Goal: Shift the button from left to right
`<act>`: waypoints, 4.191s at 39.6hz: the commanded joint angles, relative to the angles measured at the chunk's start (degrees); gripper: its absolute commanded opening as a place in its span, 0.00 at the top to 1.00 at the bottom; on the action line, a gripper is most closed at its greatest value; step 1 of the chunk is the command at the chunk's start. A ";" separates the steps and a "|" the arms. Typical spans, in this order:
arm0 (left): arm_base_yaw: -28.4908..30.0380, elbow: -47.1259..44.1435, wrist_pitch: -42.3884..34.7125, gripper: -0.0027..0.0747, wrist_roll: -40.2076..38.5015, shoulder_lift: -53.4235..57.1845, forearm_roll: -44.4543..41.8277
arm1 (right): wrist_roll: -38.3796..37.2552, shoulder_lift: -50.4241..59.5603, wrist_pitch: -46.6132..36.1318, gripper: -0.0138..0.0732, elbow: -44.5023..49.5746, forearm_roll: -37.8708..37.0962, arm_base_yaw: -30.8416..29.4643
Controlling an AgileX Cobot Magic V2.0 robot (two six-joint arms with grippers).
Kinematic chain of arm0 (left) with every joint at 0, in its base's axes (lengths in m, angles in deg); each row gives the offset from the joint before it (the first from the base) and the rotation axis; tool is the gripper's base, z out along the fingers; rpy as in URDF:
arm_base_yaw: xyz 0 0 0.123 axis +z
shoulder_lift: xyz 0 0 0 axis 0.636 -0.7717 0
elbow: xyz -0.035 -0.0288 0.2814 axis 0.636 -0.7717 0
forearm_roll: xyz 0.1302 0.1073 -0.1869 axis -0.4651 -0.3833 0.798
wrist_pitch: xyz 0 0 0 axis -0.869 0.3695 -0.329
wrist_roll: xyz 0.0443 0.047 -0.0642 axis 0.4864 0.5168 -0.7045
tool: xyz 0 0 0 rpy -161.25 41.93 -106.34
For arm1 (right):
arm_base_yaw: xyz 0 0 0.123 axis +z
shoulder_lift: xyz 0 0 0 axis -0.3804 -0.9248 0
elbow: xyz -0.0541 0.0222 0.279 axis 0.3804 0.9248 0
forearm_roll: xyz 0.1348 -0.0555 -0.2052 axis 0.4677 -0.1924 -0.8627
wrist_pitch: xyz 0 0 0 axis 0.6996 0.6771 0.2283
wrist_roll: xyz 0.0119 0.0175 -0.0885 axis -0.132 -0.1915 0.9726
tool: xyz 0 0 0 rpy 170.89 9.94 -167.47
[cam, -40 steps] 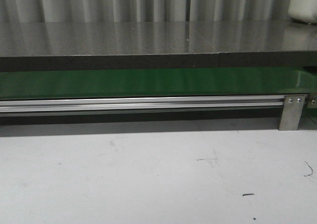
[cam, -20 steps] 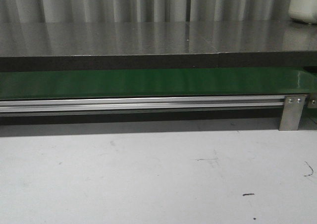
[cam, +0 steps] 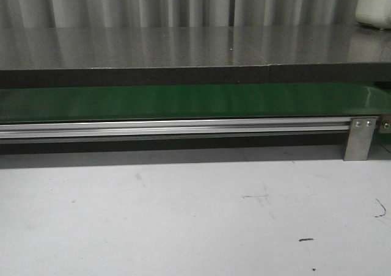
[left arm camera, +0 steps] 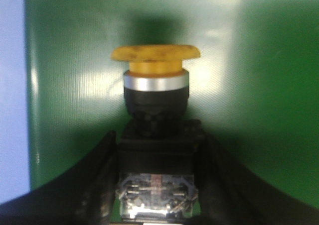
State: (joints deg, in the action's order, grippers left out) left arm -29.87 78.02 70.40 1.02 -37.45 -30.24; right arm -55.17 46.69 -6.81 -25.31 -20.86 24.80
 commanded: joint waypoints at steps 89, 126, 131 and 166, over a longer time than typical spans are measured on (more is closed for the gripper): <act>-5.88 -60.34 -36.37 0.99 -0.91 72.19 1.11 | 0.13 -0.73 -4.36 0.10 -2.12 0.14 -0.36; -5.88 -73.70 -38.78 0.99 -0.91 106.78 1.11 | 0.13 -0.73 -4.36 0.10 -2.12 0.14 -0.36; -5.88 -73.70 -38.78 0.99 -0.91 106.78 1.11 | 0.13 -0.73 -4.36 0.10 -2.12 0.14 -0.36; -5.88 -73.70 -38.78 0.99 -0.91 106.78 1.11 | 0.13 -0.73 -4.36 0.10 -2.12 0.14 -0.36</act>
State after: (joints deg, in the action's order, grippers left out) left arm -35.43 2.93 36.39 0.89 70.05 -29.73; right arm -55.17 46.69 -6.81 -25.31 -20.86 24.80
